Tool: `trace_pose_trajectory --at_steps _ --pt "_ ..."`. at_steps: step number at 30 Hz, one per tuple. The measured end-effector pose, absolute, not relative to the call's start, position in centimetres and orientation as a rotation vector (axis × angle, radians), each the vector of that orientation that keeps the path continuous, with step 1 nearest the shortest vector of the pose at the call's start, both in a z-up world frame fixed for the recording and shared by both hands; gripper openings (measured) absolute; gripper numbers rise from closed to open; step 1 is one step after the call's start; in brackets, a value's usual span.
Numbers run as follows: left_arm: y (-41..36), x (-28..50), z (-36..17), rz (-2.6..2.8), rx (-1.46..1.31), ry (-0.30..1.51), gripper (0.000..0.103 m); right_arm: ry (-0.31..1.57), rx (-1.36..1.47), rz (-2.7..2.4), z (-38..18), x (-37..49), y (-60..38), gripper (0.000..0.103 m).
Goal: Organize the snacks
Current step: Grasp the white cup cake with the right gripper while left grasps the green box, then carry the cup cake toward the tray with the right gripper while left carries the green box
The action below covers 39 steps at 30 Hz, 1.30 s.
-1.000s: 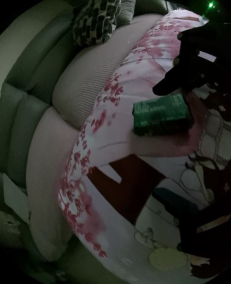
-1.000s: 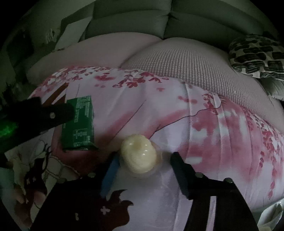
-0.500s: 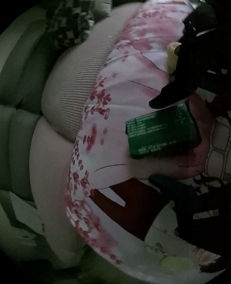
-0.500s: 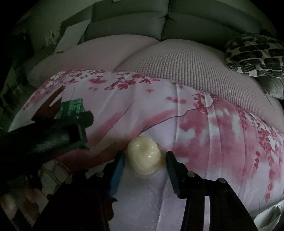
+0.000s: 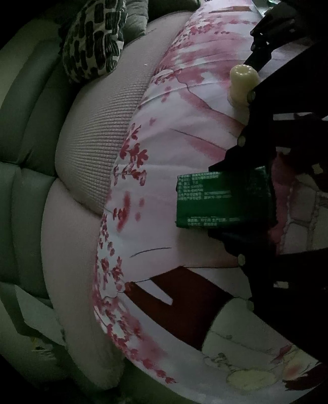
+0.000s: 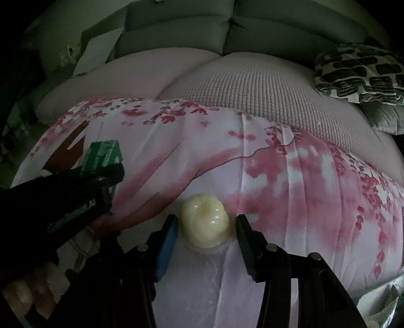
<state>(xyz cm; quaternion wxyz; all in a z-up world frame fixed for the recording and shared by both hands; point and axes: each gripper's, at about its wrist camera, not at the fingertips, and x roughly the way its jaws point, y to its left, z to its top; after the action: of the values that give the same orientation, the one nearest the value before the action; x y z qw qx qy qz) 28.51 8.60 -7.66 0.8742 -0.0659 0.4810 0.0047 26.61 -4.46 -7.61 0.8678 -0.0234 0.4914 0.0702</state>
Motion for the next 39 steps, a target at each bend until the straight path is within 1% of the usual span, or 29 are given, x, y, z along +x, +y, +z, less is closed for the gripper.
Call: trace_pose_trajectory --at_steps 12,22,39 --pt "7.9 26.8 -7.7 -0.007 -0.183 1.057 0.042 1.044 -0.065 0.129 -7.1 24.6 -4.8 0.050" --pt "7.6 25.5 -6.7 -0.036 -0.230 1.084 0.042 1.034 -0.021 0.141 -6.2 21.7 -6.2 0.049" --pt "6.8 22.6 -3.8 -0.087 -0.240 1.060 0.042 0.988 0.086 0.094 -3.4 17.0 -9.1 0.049"
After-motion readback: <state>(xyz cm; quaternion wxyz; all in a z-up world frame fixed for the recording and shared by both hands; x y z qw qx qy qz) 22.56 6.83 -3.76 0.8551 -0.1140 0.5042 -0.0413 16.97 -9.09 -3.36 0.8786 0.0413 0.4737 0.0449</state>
